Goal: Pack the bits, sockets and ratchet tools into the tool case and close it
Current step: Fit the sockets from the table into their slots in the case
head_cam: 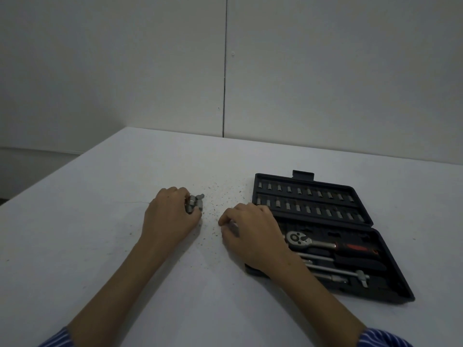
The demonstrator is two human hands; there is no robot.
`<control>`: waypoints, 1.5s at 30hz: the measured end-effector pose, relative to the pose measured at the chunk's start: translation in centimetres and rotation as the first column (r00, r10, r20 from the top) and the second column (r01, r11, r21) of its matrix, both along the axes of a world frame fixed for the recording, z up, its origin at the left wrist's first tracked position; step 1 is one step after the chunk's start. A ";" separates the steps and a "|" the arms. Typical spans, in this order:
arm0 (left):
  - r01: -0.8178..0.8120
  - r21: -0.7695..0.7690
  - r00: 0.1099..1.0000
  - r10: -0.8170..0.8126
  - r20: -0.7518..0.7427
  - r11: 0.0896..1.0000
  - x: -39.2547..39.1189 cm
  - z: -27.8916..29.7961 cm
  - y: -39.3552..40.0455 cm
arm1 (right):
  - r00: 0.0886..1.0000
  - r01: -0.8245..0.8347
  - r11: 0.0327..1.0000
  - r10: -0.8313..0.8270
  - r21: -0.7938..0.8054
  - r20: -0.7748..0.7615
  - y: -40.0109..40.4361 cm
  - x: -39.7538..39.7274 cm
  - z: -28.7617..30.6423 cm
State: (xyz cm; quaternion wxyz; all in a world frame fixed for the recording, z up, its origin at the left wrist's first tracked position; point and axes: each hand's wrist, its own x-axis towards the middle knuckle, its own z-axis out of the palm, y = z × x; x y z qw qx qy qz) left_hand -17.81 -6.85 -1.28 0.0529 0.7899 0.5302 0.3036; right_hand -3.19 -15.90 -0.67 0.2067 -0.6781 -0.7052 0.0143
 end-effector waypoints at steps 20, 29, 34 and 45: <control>0.131 0.003 0.971 -0.129 0.199 0.991 0.8 1.2 0.7 | 0.998 -0.015 1.000 0.016 0.022 -0.058 -0.1 0.1 0.5; 0.312 0.108 0.915 -0.329 0.232 0.944 3.8 2.6 -1.5 | 0.832 0.051 0.999 -0.042 0.002 -0.554 0.0 2.9 2.1; 0.430 0.136 0.868 -0.450 0.211 0.893 6.0 2.5 -2.5 | 0.681 0.109 0.993 -0.112 -0.051 -0.723 -0.4 5.2 2.4; 0.561 0.105 0.761 -0.561 0.327 0.821 8.2 0.5 -3.3 | 0.609 0.162 0.985 -0.143 -0.054 -0.780 -1.4 7.6 2.2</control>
